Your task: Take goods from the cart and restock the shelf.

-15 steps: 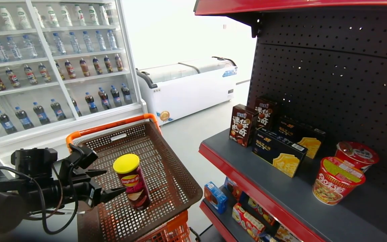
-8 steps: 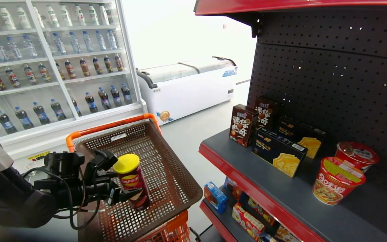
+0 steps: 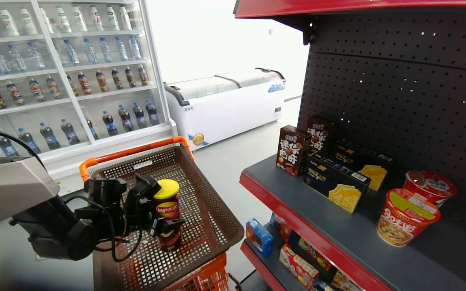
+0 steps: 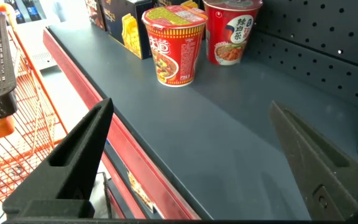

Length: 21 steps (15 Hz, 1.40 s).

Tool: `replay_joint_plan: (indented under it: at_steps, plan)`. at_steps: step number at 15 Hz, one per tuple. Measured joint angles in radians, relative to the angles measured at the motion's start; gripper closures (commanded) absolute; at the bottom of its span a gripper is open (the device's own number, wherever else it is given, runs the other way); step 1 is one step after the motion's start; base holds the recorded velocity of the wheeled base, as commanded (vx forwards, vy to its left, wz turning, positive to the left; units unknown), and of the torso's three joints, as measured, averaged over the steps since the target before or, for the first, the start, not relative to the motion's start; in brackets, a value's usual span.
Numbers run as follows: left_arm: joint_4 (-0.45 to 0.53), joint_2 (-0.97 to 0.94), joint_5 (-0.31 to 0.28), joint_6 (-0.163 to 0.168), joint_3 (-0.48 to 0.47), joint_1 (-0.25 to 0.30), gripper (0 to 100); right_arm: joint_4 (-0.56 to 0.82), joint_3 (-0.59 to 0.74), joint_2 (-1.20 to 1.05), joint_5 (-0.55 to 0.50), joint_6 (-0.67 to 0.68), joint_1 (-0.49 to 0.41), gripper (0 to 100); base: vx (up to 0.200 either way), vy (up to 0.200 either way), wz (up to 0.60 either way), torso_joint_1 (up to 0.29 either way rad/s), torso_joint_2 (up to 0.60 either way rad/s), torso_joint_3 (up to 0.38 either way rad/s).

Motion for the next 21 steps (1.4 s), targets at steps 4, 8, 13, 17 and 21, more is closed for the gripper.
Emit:
replay_joint_plan:
  at_steps: [4,8,13,17,21]
  plan:
    - [0.001,0.028,0.011,-0.001,-0.037,-0.047,100,0.0,0.0,0.0,0.0,0.0,0.0,0,0.0,0.0,0.0,0.0,0.0,0.0]
    - [-0.005,0.031,0.131,-0.003,-0.056,-0.07,100,0.0,0.0,0.0,0.0,0.0,0.0,0,0.0,0.0,0.0,0.0,0.0,0.0]
    - [-0.033,-0.045,0.161,-0.066,0.016,-0.08,100,0.0,0.0,0.0,0.0,0.0,0.0,0,0.0,0.0,0.0,0.0,0.0,0.0]
    - [0.059,-0.25,0.224,-0.201,0.026,-0.095,100,0.0,0.0,0.0,0.0,0.0,0.0,0,0.0,0.0,0.0,0.0,0.0,0.0]
    - [0.364,-0.609,0.247,-0.244,0.05,-0.109,100,0.0,0.0,0.0,0.0,0.0,0.0,0,0.0,0.0,0.0,0.0,0.0,0.0]
